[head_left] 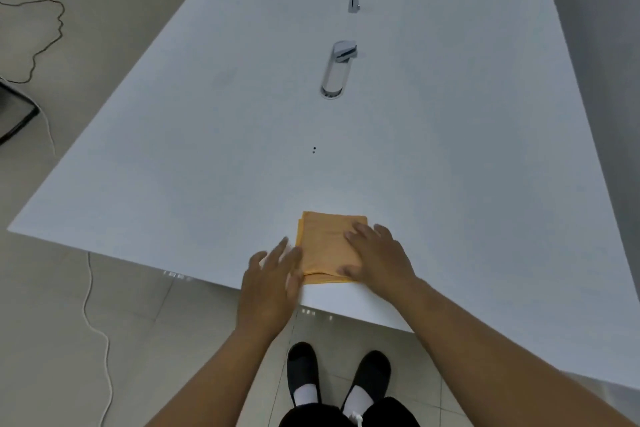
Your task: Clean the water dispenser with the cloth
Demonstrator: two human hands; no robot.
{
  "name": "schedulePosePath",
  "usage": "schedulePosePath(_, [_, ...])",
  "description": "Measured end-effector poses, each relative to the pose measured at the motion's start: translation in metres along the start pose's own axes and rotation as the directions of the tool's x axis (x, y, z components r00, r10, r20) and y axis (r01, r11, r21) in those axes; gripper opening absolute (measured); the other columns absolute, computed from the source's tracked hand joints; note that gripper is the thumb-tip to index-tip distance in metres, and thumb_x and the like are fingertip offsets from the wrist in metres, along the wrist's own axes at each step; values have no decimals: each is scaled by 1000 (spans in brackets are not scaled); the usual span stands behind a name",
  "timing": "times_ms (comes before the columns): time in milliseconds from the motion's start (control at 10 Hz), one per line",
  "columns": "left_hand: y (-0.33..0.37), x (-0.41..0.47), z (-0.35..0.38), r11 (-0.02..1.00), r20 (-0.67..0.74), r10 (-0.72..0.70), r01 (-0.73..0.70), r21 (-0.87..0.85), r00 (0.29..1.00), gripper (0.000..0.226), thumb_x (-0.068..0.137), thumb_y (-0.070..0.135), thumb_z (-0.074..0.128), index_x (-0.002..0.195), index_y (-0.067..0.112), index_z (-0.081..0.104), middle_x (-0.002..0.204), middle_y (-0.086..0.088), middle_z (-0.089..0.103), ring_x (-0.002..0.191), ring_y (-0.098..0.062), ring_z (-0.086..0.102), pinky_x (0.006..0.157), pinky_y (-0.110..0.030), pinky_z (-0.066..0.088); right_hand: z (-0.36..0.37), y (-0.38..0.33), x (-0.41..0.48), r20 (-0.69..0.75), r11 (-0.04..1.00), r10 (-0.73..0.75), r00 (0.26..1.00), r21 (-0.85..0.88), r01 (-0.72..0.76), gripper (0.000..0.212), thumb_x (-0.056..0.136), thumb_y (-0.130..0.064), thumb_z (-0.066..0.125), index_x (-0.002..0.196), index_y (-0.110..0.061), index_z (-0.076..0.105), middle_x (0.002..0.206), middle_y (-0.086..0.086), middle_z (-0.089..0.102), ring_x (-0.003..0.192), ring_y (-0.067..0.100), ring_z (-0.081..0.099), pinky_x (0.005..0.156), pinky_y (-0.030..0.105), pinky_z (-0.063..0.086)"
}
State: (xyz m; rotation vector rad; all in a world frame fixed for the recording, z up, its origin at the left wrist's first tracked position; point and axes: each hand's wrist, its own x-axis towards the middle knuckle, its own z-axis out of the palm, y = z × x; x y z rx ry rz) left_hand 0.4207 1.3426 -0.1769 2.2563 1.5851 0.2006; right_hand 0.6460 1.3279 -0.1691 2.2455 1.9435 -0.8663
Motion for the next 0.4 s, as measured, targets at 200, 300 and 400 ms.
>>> schedulePosePath(200, [-4,4,14,959,216,167,-209,191,962,41,86,50,54,120,29,63,127,0,67,103,-36,64,70,-44,56,23,21,-22,27,997,39,999,-61,-37,81,89,-65,49,155,-34,13,163,-14,1,150,28,1,120,46,9])
schedulePosePath(300, [-1,-7,16,928,216,257,-303,216,942,38,81,49,63,113,29,64,120,0,69,102,-33,65,71,-42,56,33,24,-38,38,998,61,997,-31,-60,82,89,-65,50,155,-34,13,163,-14,2,150,28,-1,120,45,8])
schedulePosePath(400, [2,10,3,946,164,239,-267,184,957,43,78,59,56,105,28,68,119,1,67,107,-28,62,76,-40,55,19,12,-28,-22,995,59,998,87,-57,81,86,-65,55,153,-32,24,163,-13,11,150,26,6,121,42,11])
